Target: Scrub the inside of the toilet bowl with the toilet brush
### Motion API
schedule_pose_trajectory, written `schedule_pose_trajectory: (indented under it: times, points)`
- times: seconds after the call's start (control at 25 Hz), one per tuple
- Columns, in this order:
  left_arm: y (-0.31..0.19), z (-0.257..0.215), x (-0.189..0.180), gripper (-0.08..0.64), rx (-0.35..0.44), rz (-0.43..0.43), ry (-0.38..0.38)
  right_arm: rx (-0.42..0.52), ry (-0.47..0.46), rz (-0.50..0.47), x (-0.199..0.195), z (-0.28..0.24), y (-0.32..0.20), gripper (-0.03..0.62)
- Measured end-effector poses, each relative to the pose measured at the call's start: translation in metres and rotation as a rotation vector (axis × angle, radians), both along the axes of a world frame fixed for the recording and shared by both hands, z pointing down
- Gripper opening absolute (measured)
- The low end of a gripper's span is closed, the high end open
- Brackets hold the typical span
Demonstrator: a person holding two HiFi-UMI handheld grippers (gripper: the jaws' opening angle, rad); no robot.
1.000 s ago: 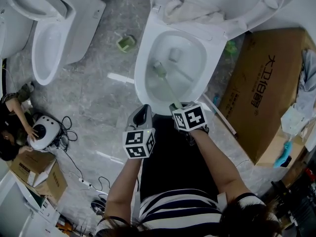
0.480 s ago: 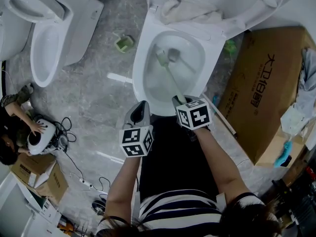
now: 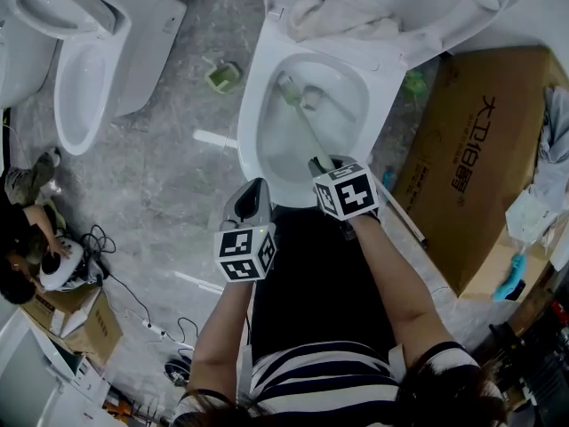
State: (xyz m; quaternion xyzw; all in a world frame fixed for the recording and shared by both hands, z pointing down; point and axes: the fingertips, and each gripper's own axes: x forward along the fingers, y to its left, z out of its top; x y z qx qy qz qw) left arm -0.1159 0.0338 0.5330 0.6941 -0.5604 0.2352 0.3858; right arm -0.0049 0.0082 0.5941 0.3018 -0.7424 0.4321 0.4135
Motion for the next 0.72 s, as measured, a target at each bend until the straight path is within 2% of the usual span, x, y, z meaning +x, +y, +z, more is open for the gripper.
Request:
schedule_pose_trajectory:
  times: [0.16, 0.4, 0.72]
  points:
    - [0.003, 0.002, 0.000, 0.000, -0.004, 0.001, -0.002, 0.023, 0.021, 0.003, 0.003, 0.005, -0.014, 0.024]
    - [0.008, 0.003, 0.000, 0.000, -0.009, 0.006, 0.000, 0.035, 0.064, 0.088, 0.027, 0.011, -0.029, 0.025]
    - [0.007, -0.002, 0.002, 0.000, -0.001, 0.021, 0.009, 0.039, 0.133, 0.181, 0.055, 0.010, -0.023, 0.026]
